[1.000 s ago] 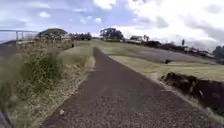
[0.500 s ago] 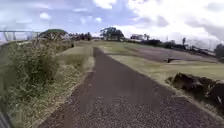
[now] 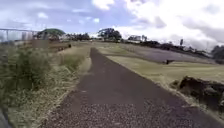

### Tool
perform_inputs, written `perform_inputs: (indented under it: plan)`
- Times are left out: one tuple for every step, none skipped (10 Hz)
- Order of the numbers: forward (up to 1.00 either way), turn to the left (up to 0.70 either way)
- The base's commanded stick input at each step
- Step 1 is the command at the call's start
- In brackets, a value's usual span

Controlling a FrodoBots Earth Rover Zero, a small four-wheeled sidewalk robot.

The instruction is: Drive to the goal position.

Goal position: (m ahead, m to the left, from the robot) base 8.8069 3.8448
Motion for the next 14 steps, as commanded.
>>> perform_inputs:
  plan:
    - [0.68,0.00]
    - [0.68,0.00]
    - [0.68,0.00]
    - [0.68,0.00]
    - [0.69,0.00]
    - [0.69,0.00]
    - [0.68,0.00]
    - [0.69,0.00]
    - [0.68,0.00]
    - [0.69,0.00]
    - [0.68,0.00]
    - [0.68,0.00]
    - [0.69,0.00]
    - [0.69,0.00]
